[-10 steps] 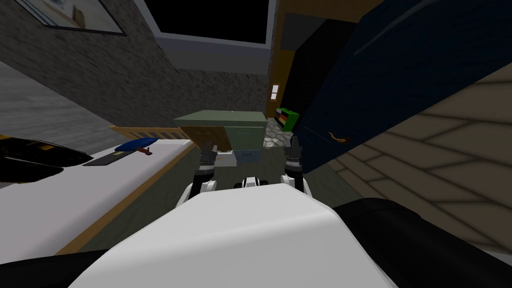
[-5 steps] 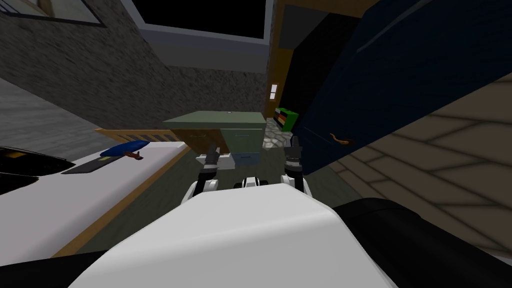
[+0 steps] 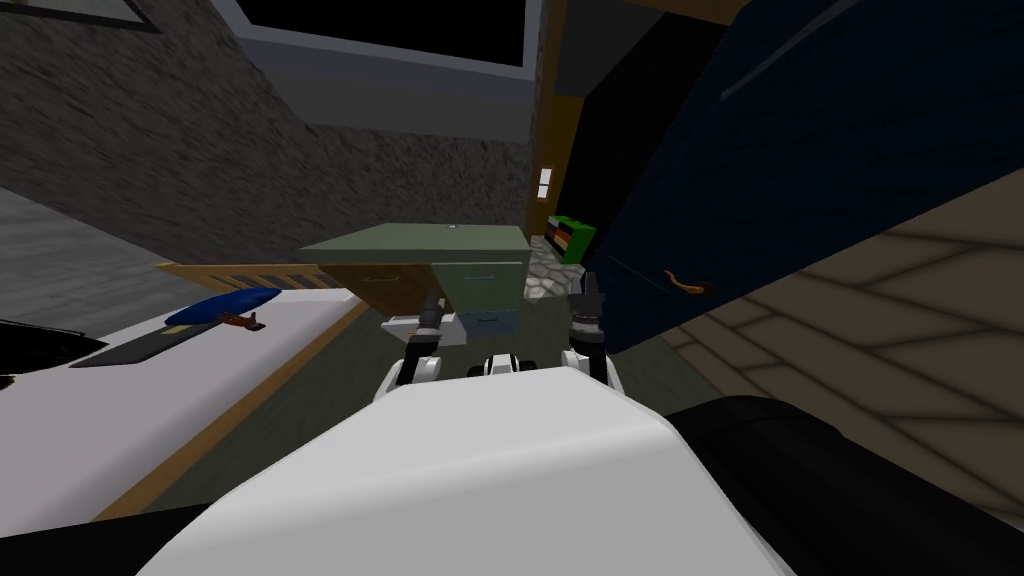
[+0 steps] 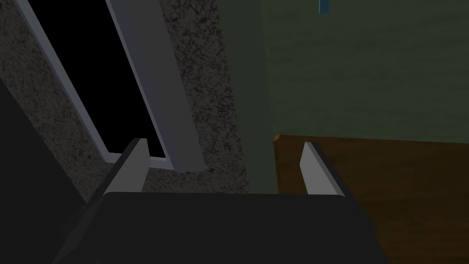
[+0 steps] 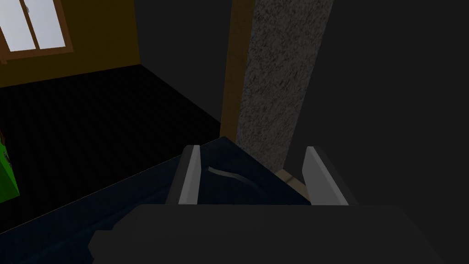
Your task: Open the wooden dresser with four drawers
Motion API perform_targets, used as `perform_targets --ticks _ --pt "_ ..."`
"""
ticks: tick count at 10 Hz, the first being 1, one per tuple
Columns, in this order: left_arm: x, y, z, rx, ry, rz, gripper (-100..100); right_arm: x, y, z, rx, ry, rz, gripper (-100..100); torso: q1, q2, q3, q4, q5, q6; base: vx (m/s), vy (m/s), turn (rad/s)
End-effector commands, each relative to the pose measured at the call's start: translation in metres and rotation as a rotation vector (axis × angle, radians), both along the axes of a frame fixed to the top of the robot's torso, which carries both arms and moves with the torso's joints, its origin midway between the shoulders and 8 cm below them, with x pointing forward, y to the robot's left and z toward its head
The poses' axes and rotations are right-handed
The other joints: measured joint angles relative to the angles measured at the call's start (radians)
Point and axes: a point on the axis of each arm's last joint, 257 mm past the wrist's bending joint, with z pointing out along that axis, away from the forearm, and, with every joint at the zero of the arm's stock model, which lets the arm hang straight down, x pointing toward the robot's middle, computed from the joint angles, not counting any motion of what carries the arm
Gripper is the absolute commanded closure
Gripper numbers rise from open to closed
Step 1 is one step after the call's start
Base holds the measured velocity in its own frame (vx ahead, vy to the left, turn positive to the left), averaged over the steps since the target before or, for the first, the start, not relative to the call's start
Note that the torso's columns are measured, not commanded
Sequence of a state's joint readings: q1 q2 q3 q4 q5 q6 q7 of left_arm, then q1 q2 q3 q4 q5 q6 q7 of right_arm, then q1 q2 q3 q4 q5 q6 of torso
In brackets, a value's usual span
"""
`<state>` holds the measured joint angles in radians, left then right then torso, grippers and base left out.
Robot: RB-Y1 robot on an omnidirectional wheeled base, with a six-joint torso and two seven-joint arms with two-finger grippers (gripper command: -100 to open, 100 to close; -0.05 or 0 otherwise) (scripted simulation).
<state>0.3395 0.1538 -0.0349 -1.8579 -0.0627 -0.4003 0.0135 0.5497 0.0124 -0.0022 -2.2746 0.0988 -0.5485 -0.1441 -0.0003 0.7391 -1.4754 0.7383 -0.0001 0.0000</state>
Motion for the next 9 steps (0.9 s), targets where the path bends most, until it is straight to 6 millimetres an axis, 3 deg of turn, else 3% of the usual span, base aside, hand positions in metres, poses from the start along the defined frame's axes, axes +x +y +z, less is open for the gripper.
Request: perform_targets --ticks 1,6,9 --pt "0.011 -0.002 -0.023 -0.005 0.055 0.003 -100 0.000 0.000 0.000 0.000 0.000 0.000 0 0.000 0.000 0.000 0.000 0.000 0.000 0.139 -0.024 -0.043" --pt "0.027 -0.011 -0.060 -0.049 0.136 0.012 -100 0.000 0.000 0.000 0.000 0.000 0.000 0 0.000 0.002 0.001 0.000 0.000 0.000 0.128 -0.016 -0.040" --pt "0.032 -0.024 -0.070 -0.110 0.157 0.020 -100 0.000 0.000 0.000 0.000 0.000 0.000 0 0.001 0.000 0.000 0.000 0.000 0.000 0.087 -0.016 -0.022"
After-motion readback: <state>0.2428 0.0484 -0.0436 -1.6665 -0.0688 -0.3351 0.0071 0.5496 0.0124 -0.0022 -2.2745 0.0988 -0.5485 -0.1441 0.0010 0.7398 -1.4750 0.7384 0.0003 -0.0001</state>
